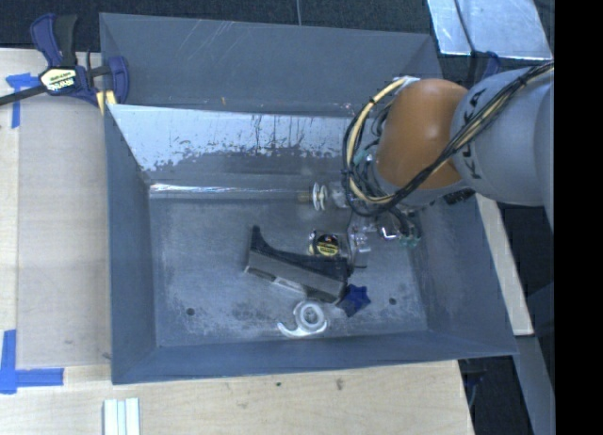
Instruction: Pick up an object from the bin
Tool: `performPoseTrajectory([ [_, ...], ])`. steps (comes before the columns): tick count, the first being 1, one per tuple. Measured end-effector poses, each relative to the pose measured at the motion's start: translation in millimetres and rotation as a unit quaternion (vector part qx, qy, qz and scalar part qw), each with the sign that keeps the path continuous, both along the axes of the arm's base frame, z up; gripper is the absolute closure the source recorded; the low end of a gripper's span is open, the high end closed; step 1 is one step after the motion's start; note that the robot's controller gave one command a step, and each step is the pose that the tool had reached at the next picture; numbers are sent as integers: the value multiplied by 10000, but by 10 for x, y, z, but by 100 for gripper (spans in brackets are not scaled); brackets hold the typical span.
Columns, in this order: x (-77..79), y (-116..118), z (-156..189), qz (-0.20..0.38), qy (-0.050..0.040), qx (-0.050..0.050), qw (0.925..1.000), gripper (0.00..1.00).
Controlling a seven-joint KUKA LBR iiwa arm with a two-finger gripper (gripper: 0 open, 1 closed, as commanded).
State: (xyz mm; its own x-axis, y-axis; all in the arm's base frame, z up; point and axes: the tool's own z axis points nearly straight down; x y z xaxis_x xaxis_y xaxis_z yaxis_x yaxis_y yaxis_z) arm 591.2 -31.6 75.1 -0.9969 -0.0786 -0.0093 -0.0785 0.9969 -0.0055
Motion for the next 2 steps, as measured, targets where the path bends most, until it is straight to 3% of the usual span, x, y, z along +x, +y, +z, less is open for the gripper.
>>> performPoseTrajectory([
  [1, 145, 125, -31, 600, -30, 22, 9982, 100],
  [2, 145, 126, -30, 603, -30, 19, 9982, 100],
])
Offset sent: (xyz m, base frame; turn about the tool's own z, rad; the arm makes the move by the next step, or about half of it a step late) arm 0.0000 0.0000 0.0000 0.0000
